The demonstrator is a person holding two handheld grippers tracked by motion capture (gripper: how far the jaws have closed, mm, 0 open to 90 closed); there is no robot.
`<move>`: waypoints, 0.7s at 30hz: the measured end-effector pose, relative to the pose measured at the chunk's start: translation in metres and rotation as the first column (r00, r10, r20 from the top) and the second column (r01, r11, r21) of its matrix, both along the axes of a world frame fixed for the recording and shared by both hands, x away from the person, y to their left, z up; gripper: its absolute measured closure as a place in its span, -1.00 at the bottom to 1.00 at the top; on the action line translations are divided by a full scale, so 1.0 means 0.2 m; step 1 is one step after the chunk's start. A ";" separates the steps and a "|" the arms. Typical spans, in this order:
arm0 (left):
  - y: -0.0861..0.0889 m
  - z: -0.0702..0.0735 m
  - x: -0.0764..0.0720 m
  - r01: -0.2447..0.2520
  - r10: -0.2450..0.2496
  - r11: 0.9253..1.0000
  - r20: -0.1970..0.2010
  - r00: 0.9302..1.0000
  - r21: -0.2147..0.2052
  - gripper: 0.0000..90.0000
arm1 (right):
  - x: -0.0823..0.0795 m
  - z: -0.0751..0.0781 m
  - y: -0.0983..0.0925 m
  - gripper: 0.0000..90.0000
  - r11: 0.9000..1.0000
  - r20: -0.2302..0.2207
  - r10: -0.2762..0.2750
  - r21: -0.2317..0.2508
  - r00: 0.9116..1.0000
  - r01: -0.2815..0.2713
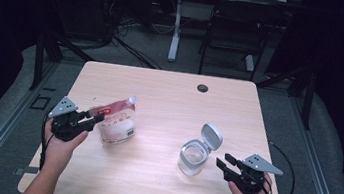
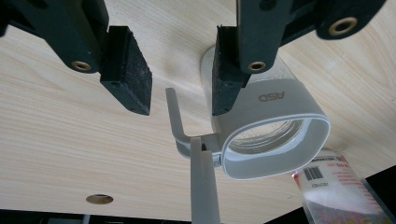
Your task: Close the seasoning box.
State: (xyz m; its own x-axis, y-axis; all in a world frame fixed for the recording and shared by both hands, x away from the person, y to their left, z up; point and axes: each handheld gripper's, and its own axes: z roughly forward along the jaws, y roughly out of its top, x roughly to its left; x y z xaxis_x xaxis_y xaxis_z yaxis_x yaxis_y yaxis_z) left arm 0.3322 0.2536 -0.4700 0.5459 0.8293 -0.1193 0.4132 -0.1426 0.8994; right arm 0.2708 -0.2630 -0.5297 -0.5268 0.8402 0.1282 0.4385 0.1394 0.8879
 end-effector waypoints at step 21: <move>-0.07 0.02 -0.04 0.049 -0.053 0.994 0.040 0.998 0.093 1.00 | 0.01 0.00 -0.01 0.33 1.000 0.000 -0.010 0.014 1.000 0.010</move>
